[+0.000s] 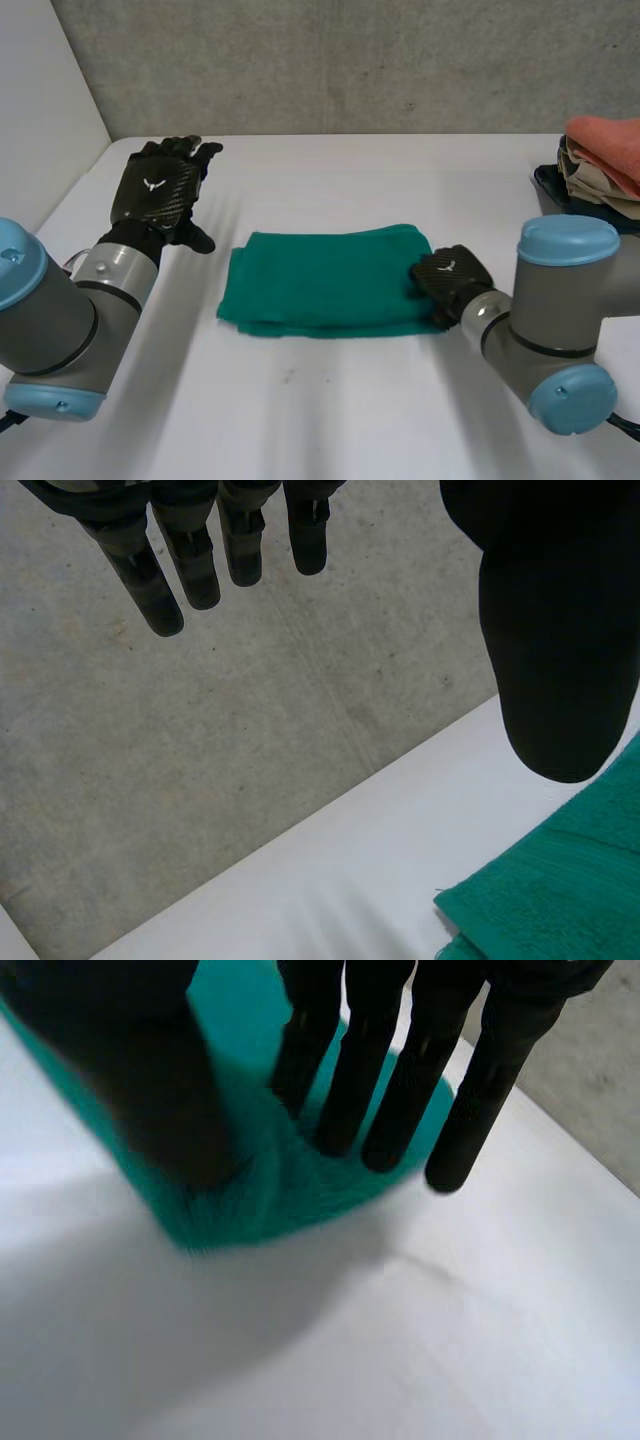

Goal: Fold the laundry.

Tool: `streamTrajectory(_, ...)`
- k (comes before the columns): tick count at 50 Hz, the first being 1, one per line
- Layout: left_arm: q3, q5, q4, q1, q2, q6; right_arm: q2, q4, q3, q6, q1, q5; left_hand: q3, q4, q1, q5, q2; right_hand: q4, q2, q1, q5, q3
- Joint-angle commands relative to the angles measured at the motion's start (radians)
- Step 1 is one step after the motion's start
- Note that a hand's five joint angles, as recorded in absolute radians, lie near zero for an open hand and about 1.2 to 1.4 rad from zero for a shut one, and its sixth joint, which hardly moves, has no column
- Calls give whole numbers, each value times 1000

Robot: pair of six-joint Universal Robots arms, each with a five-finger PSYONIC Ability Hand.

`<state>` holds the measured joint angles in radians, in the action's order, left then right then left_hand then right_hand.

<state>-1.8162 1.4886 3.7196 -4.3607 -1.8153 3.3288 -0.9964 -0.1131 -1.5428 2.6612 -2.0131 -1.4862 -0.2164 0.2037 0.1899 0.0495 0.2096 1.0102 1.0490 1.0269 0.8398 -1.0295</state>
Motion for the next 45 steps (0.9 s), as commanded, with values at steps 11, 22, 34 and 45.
streamTrajectory(11, 26, 2, -9, 12, 88, -8, 13, -316, 159, -395, -283, 49, 41, -28, -15, -49, -34, 386, 347, 369, 382, -367)
streamTrajectory(22, 110, 10, -118, 38, 70, -28, 162, -329, 159, -279, -391, 118, 12, 1, 15, -19, -5, -836, -874, -852, -840, 855)
streamTrajectory(34, 274, 131, -267, 141, -102, -110, -123, -212, 90, 492, -197, 164, 3, 10, 24, -11, 4, -836, -874, -852, -840, 855)
streamTrajectory(45, 420, 189, -369, 251, -348, -109, 126, 94, 347, 442, -134, 202, -32, 45, 59, 25, 39, -836, -874, -852, -840, 855)
